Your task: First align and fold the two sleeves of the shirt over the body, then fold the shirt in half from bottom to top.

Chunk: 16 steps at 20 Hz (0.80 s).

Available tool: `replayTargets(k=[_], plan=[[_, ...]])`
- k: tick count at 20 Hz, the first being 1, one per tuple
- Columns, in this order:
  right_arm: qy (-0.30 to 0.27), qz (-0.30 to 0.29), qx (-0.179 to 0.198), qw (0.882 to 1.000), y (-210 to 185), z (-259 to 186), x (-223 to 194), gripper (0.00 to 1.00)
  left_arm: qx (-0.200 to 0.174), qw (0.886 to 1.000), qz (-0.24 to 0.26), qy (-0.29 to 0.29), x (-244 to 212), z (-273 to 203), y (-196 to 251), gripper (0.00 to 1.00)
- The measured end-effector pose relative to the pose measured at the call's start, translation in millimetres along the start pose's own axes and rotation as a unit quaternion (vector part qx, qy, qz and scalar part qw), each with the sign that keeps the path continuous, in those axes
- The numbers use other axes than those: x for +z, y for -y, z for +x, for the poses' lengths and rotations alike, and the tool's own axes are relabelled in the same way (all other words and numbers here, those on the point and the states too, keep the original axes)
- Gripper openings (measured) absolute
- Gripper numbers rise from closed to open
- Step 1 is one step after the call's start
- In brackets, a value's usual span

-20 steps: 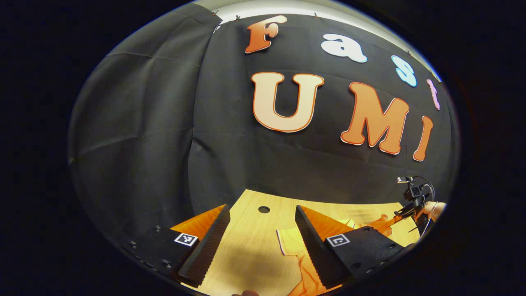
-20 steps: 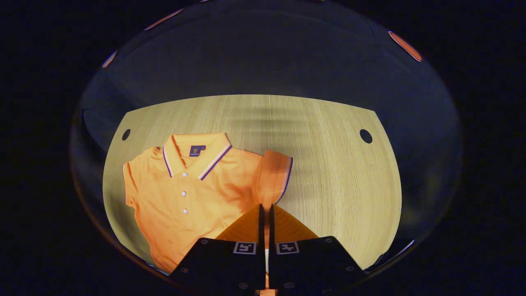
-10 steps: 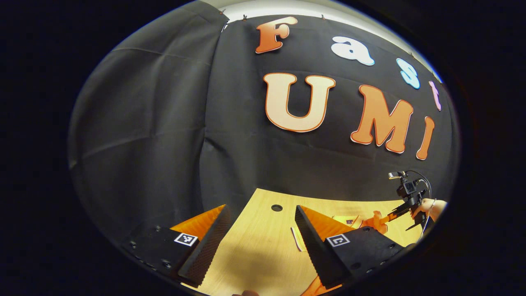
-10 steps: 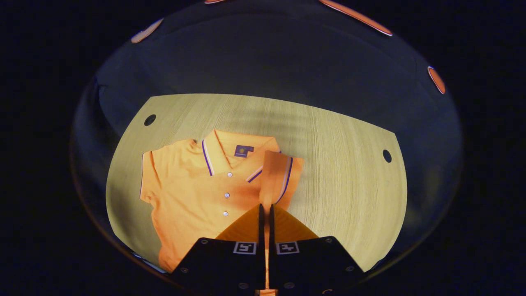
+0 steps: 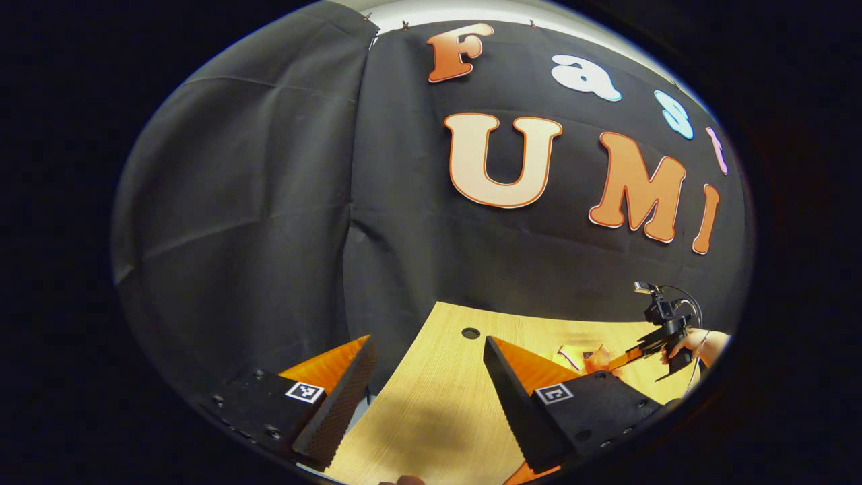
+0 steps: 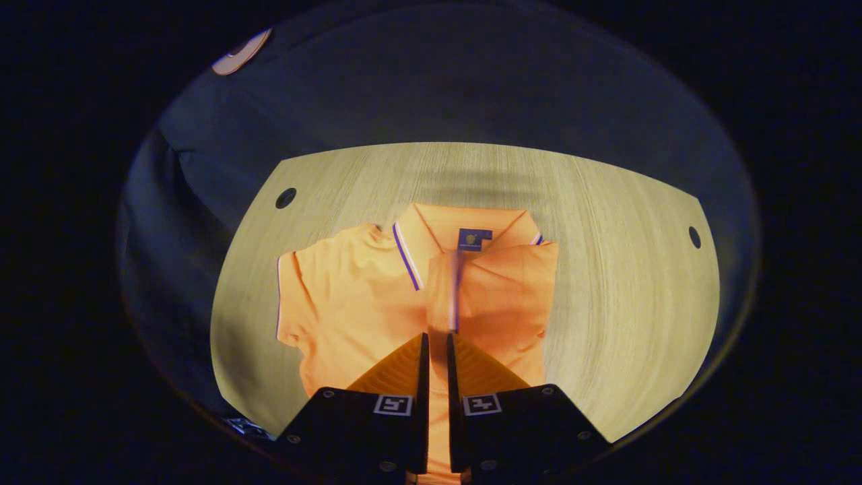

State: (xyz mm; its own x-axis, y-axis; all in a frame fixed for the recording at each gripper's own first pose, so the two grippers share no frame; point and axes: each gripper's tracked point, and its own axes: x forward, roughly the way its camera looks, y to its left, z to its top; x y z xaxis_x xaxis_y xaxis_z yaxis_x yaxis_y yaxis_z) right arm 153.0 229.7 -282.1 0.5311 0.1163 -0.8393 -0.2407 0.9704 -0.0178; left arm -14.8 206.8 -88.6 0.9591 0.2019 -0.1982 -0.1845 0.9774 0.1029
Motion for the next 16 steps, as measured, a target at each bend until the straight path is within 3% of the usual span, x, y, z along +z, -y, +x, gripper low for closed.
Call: replayTargets(k=[2,3,4,5,7,12,16], plan=[[0.001,0.014,0.013,1.000,-5,3,-2,0.23,-0.003,1.000,-0.001,-0.001,0,3,6,0.98],[0.003,0.013,0.014,1.000,-4,3,-2,0.41,-0.006,1.000,-0.003,-0.003,1,3,9,0.98],[0.005,0.013,0.012,1.000,-2,3,-3,0.48,-0.008,1.000,-0.004,-0.005,-4,5,13,0.98],[0.009,0.015,0.012,1.000,-1,3,-3,0.70,-0.011,1.000,-0.006,-0.008,-4,6,17,0.98],[0.018,0.023,0.010,1.000,4,0,-1,1.00,-0.017,1.000,-0.009,-0.013,-8,11,28,0.98],[0.043,0.029,0.007,0.999,20,-19,6,0.99,-0.035,0.999,-0.002,-0.025,-18,28,57,0.98],[0.078,0.043,0.024,0.996,28,-48,16,0.99,-0.063,0.996,-0.005,-0.067,-45,54,97,0.98]])
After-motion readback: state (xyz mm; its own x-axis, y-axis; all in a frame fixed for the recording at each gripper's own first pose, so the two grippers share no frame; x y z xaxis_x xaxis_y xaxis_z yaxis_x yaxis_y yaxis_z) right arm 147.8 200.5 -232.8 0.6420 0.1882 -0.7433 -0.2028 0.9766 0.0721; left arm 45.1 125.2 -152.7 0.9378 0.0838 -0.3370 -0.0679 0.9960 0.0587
